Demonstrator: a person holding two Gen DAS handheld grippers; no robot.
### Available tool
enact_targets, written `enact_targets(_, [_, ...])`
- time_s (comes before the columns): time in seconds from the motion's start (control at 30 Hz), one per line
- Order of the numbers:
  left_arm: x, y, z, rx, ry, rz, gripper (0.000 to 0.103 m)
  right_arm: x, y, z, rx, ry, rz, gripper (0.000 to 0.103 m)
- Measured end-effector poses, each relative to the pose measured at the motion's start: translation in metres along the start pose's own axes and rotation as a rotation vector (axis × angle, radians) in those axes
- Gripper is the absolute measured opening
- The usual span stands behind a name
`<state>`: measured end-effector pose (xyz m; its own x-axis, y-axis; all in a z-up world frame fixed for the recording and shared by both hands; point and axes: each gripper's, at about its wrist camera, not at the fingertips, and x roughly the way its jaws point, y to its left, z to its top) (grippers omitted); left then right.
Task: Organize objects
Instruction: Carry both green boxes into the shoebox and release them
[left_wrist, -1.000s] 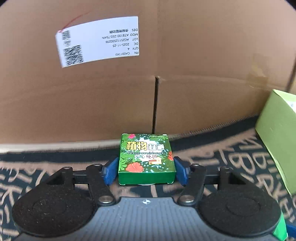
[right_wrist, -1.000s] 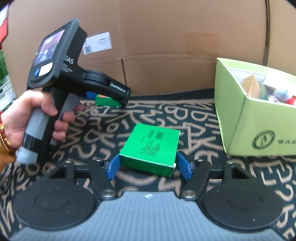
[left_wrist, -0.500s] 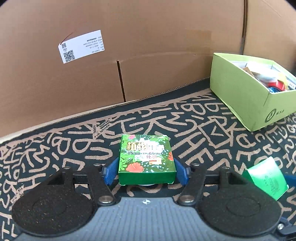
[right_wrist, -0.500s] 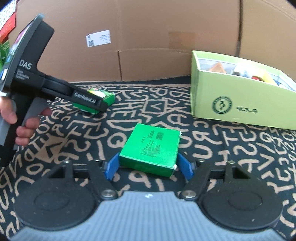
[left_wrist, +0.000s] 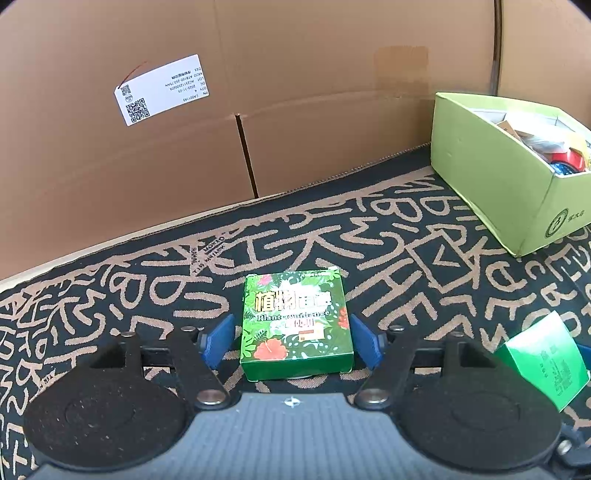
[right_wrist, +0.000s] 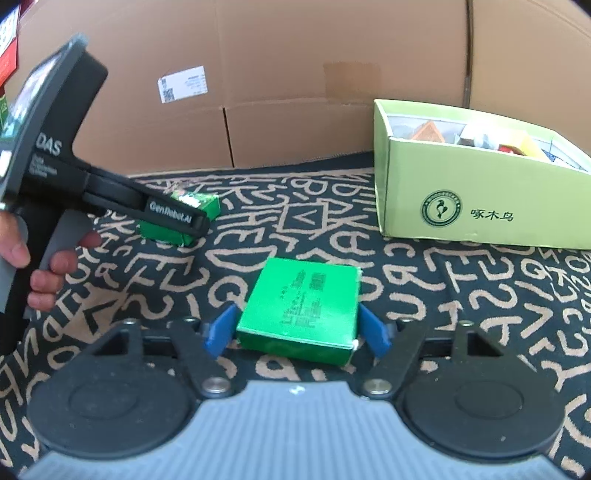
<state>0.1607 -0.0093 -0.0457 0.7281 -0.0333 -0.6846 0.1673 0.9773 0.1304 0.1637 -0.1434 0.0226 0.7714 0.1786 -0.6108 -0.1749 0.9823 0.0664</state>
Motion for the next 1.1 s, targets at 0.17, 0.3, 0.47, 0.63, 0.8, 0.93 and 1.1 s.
enact_targets(0.17, [0.000, 0.000, 0.002, -0.003, -0.002, -0.024, 0.065, -0.005, -0.004, -0.001, -0.001, -0.009, 0.020, 0.065])
enact_targets(0.3, [-0.012, -0.007, 0.006, 0.009, -0.016, -0.069, 0.065, -0.017, -0.009, 0.002, -0.001, -0.041, 0.027, 0.064])
enact_targets(0.47, [-0.047, -0.026, 0.025, 0.012, -0.093, -0.182, 0.065, -0.042, -0.027, 0.014, 0.018, -0.109, 0.023, 0.063])
enact_targets(0.63, [-0.082, -0.053, 0.050, 0.031, -0.193, -0.291, 0.065, -0.067, -0.049, 0.028, 0.020, -0.176, 0.011, 0.020])
enact_targets(0.8, [-0.099, -0.073, 0.066, 0.033, -0.248, -0.338, 0.065, -0.067, -0.072, 0.032, 0.017, -0.148, -0.044, 0.019])
enact_targets(0.93, [-0.096, -0.080, 0.062, 0.048, -0.233, -0.328, 0.065, -0.064, -0.082, 0.016, 0.035, -0.121, -0.044, 0.019])
enact_targets(1.1, [-0.092, -0.078, 0.060, 0.063, -0.216, -0.324, 0.065, -0.056, -0.086, 0.012, 0.013, -0.092, -0.060, 0.021])
